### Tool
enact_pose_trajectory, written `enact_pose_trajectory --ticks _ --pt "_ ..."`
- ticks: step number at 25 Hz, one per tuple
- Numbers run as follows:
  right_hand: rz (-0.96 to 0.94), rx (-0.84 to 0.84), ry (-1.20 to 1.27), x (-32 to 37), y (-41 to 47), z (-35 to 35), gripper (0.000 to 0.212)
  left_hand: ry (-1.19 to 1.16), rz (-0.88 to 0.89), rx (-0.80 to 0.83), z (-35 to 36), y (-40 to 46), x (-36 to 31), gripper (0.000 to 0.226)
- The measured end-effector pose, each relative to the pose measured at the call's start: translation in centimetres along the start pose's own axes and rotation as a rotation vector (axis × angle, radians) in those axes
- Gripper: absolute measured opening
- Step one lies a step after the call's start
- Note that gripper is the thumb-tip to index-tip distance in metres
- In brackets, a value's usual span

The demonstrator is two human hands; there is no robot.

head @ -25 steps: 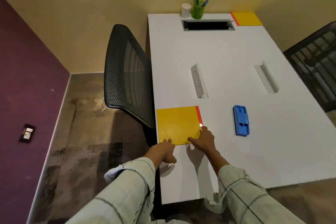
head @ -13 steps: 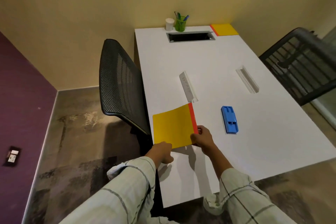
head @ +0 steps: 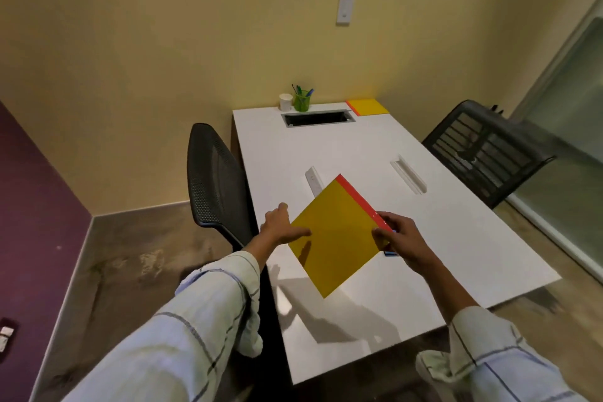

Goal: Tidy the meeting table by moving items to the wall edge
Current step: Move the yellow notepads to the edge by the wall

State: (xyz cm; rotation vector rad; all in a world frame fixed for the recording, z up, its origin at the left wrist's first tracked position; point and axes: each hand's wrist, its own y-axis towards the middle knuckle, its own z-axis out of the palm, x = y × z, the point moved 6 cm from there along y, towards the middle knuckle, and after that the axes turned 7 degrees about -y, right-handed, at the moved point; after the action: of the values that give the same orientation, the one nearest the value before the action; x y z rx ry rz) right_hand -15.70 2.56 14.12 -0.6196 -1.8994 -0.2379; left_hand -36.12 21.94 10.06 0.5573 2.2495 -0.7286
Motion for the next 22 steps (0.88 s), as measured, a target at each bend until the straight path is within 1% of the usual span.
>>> enact_pose_trajectory --ticks 1,2,4,6,8,9,11,13,16,18,19,20,22 --pt "-0.018 -0.026 0.026 0.6 -0.6 -0.9 0.029 -0.093 -0.007 0.043 -0.3 -0.1 -0.7 0.085" --pt "-0.027 -0.054 0.053 0.9 -1.3 -1.7 0.029 -0.171 -0.007 0.1 -0.4 -0.4 -1.5 0.076" --pt "-0.02 -0.137 0.123 1.3 -2.4 -3.0 0.029 -0.248 0.027 0.212 -0.2 -1.0 -3.0 0.049" --pt "0.017 -0.266 0.238 1.2 -2.8 -4.0 0.036 -0.321 0.054 0.266 -0.2 -1.4 -4.0 0.03" --pt "0.078 -0.38 0.384 1.1 -3.0 -4.1 0.046 -0.424 0.058 0.266 -0.6 -1.8 -4.5 0.022" --pt "0.101 -0.409 0.448 1.2 -2.8 -3.4 0.051 -0.463 0.066 0.245 -1.2 -1.9 -4.5 0.02" --pt "0.132 -0.406 0.525 1.5 -2.2 -0.9 0.056 -0.503 0.093 0.189 -2.8 -1.8 -4.5 0.019" --pt "0.142 -0.353 0.531 2.4 -0.9 2.8 0.061 -0.509 0.129 0.147 -5.3 -1.3 -4.2 0.019" --pt "0.122 -0.337 0.479 4.9 1.9 7.8 0.068 -0.541 0.166 0.052 -10.3 0.0 -3.0 0.026" --pt "0.092 -0.362 0.461 7.3 4.2 10.5 0.066 -0.548 0.202 0.01 -14.3 1.0 -2.0 0.04" --pt "0.076 -0.372 0.465 8.6 5.5 11.9 0.065 -0.503 0.238 0.013 -16.6 1.5 -1.5 0.055" --pt "0.057 -0.38 0.475 10.0 6.9 13.2 0.065 -0.407 0.294 0.031 -18.7 1.9 -1.4 0.074" --pt "0.016 -0.383 0.491 12.9 9.5 15.4 0.064 -0.093 0.425 0.08 -22.6 2.8 -1.1 0.11"
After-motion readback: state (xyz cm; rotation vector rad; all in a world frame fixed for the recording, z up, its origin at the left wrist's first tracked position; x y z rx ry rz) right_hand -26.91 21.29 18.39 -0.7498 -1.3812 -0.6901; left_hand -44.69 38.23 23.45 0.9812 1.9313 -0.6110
